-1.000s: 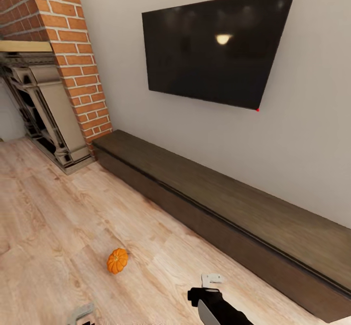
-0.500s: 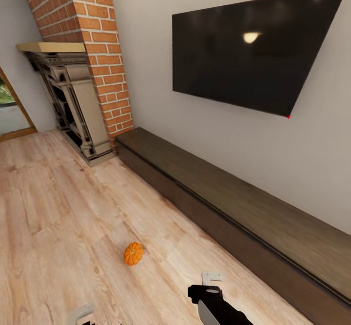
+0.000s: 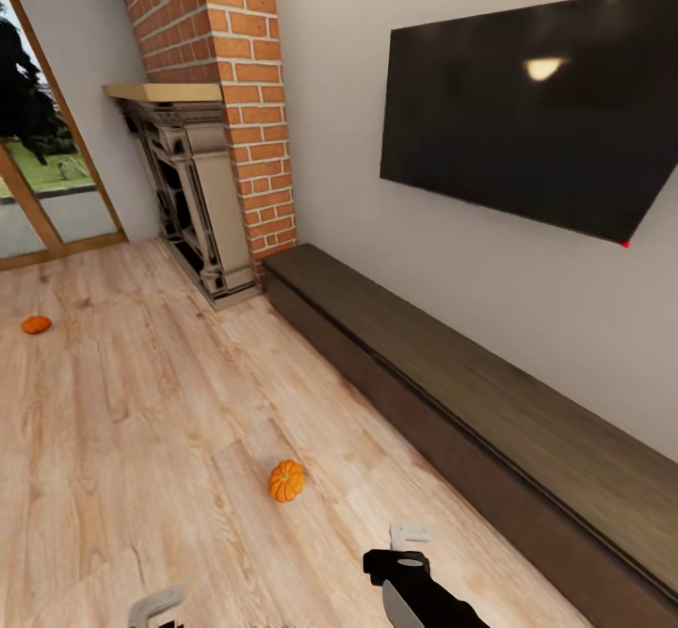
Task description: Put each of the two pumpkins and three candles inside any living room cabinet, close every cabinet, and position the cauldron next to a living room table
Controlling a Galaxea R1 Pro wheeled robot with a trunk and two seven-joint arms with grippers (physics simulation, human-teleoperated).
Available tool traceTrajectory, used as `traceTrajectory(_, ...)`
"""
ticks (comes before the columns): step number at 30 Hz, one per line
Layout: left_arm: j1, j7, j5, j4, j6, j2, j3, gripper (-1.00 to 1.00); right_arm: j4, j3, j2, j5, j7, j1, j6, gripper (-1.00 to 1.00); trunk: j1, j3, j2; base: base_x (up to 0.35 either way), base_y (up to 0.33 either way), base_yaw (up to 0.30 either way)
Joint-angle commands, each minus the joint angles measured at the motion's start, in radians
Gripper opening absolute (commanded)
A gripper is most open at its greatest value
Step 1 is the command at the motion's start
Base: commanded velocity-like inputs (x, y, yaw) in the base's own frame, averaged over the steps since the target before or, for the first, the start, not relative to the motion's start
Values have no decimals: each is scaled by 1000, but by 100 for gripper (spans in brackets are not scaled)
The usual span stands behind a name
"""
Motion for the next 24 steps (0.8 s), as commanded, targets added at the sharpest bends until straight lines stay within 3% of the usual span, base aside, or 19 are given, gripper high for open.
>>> traceTrajectory(1,0,0,0,0,0,0,0,100,0,0,0,0,0,0,0,100,-4,2,7,0,0,269)
traceTrajectory(24,0,-3,1,0,0,1,0,100,5,0,0,1,0,0,-6,100,-4,-12,7,7,10,272)
